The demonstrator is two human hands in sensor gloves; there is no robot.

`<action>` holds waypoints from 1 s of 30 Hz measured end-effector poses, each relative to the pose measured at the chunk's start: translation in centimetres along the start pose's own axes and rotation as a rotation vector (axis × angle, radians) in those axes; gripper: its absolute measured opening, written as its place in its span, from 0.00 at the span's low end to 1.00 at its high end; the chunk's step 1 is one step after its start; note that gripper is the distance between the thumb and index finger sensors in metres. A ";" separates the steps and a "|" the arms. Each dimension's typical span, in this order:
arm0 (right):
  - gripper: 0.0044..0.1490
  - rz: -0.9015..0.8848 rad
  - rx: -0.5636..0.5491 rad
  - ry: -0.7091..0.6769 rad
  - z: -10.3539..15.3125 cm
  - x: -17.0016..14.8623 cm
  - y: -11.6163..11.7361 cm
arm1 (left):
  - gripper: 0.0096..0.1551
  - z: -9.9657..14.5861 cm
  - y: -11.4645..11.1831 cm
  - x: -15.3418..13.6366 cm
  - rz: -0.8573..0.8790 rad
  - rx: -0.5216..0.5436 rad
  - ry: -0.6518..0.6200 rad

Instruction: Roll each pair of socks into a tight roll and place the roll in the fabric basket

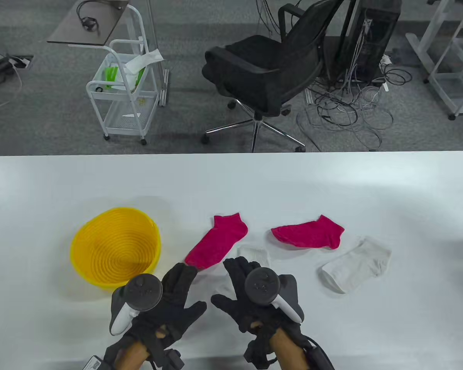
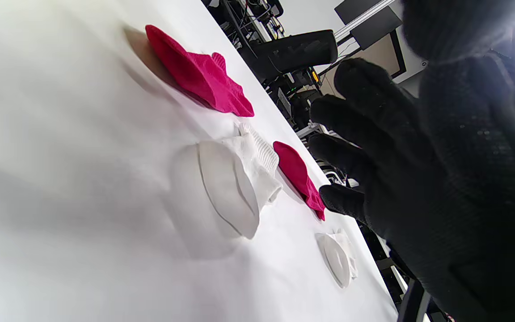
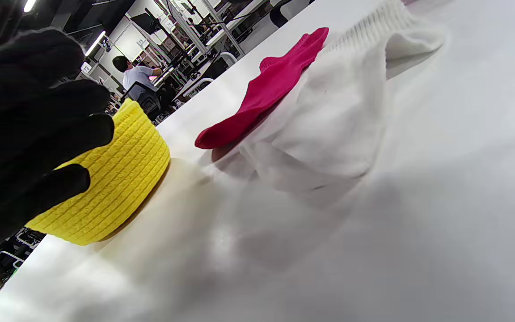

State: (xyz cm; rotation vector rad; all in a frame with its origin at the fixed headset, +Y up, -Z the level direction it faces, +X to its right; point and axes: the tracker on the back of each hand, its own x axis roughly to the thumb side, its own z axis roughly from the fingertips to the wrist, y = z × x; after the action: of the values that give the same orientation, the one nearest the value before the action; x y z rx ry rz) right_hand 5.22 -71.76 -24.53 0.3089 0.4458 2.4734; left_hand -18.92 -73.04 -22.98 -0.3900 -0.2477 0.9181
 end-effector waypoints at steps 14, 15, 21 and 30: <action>0.62 -0.007 0.009 -0.008 0.0 -0.2 -0.2 | 0.52 0.0 -0.1 0.0 -0.001 -0.008 0.000; 0.62 -0.013 0.002 -0.006 0.0 -0.3 -0.3 | 0.52 0.1 -0.1 0.1 -0.001 -0.010 -0.002; 0.58 -0.063 -0.147 0.017 0.4 -0.8 -2.4 | 0.52 0.4 0.0 0.4 0.011 -0.018 -0.019; 0.46 -0.026 -0.289 0.279 -1.3 -2.2 -6.7 | 0.52 0.8 0.2 0.9 0.038 -0.012 -0.046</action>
State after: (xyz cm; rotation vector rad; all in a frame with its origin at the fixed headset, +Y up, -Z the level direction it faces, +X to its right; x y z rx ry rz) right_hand 10.08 -68.26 -28.55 -0.1603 0.1956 2.5205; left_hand -18.82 -71.99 -22.36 -0.3864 -0.2893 0.9642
